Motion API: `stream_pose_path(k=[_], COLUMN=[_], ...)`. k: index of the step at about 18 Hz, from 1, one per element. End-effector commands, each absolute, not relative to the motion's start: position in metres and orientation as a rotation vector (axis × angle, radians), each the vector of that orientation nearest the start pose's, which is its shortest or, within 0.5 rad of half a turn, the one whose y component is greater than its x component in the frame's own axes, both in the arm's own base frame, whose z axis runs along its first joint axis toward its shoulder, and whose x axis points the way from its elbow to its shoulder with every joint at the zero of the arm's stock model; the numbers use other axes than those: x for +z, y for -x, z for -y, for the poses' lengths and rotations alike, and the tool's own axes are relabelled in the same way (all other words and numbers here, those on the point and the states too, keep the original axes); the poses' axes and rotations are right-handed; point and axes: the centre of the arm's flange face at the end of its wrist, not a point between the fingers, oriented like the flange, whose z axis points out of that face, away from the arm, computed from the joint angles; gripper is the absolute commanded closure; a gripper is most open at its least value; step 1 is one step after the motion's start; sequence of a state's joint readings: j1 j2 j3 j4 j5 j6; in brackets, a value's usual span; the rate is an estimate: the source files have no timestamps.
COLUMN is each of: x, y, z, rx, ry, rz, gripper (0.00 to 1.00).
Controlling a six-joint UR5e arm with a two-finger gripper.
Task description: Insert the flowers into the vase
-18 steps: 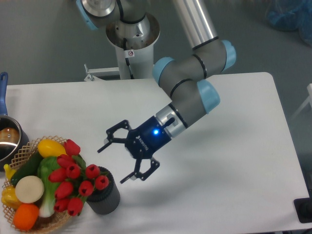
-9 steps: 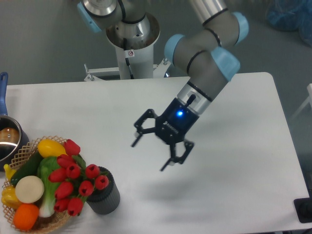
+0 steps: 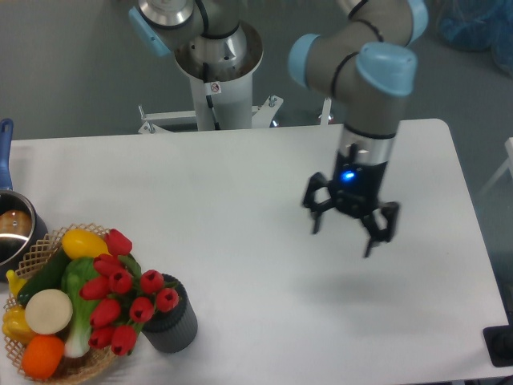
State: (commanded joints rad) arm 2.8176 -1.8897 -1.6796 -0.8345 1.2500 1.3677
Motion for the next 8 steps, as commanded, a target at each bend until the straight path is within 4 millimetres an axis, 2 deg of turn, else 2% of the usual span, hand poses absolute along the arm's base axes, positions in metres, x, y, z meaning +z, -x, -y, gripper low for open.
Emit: stream_pose_path(k=[1,3,5,6,8], x=[0.333,0.330,0.325,0.321,0.329], y=[0.541,0.564,0.582,0.589,0.598], z=[-0.329,-0.276,-0.255,-0.252,-0.248], rx=[0.309,0.366,0.363,0.350,0.329], ry=[2.773,2.887,2.980,3.052,3.173], rz=[-0.263,-0.299,-0.359,-0.396,-0.416], gripper=[0.00,0.00,0.00,0.00,0.00])
